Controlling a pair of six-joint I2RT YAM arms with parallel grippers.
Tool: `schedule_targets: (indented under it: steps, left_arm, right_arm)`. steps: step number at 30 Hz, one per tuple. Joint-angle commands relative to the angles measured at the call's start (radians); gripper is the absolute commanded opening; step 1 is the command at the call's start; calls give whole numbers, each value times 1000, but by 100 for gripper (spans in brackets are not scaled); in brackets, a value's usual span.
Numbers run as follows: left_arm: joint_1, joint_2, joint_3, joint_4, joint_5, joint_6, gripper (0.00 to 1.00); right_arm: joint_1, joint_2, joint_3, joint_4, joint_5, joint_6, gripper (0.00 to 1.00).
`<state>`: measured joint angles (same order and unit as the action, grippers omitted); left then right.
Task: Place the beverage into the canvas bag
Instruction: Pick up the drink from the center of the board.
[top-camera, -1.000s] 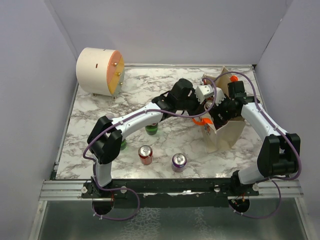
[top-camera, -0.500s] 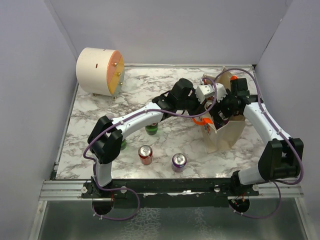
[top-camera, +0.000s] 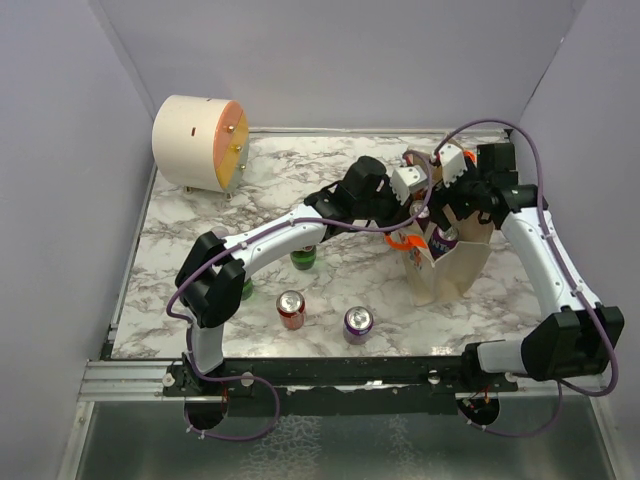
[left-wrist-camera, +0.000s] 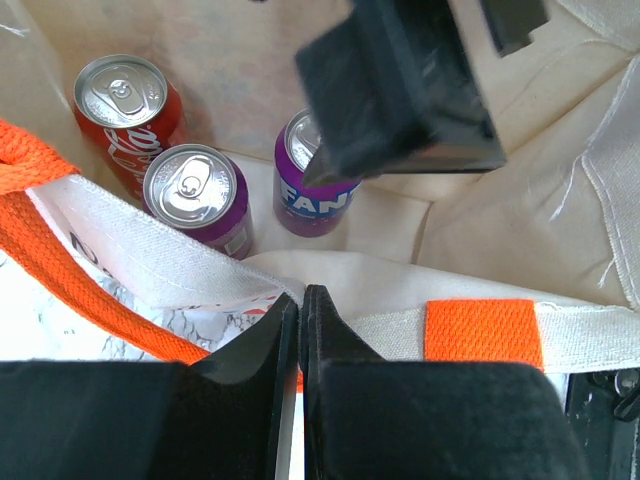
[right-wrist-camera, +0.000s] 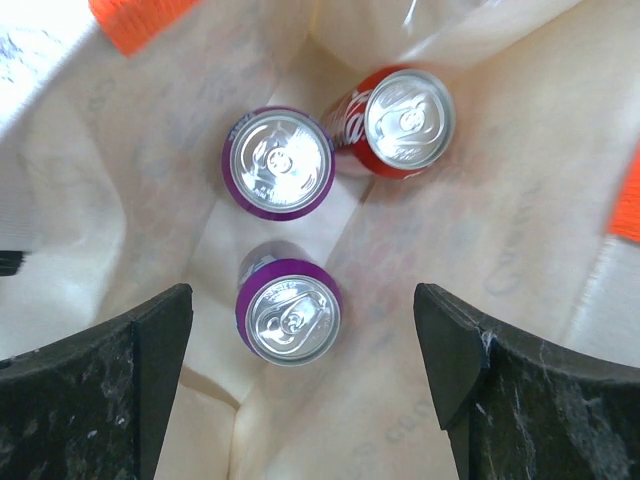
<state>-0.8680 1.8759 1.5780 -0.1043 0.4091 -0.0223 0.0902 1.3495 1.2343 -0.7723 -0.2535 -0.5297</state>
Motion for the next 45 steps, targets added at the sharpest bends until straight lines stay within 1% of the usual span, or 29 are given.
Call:
schedule_targets:
  steps: [1, 6, 10, 17, 21, 26, 30, 34, 37, 41, 45]
  left_arm:
    - [-16, -2, 45, 44, 10, -45, 6]
    - [-16, -2, 42, 58, 10, -73, 6]
    - [-16, -5, 48, 54, -27, -89, 12]
    - [-16, -19, 89, 41, -76, -105, 32]
    - [-16, -48, 105, 25, -110, -87, 50]
    - [-16, -105, 100, -7, -127, -9, 65]
    - [-16, -163, 80, -50, -151, 100, 74]
    - [-16, -235, 47, -111, -194, 225, 79]
    - [-4, -287, 4, -142, -243, 272, 81]
    - [61, -346, -58, -157, -262, 257, 81]
    - [189, -376, -79, -154, -251, 183, 81]
  right_arm:
    - [-4, -53, 80, -25, -5, 55, 90]
    - [-4, -99, 128, -26, 28, 94, 89]
    - [-4, -124, 181, -44, 22, 129, 89]
    - [-4, -181, 221, -81, -44, 139, 89]
    - [-4, -196, 239, -110, -73, 145, 89]
    - [-5, -199, 270, -121, -146, 149, 89]
    - [-4, -190, 279, -125, -200, 137, 89]
    - [-3, -184, 292, -116, -262, 144, 89]
    - [0, -184, 306, -104, -306, 165, 89]
    - [23, -196, 298, -101, -355, 162, 89]
    - [83, -196, 290, -136, -380, 122, 89]
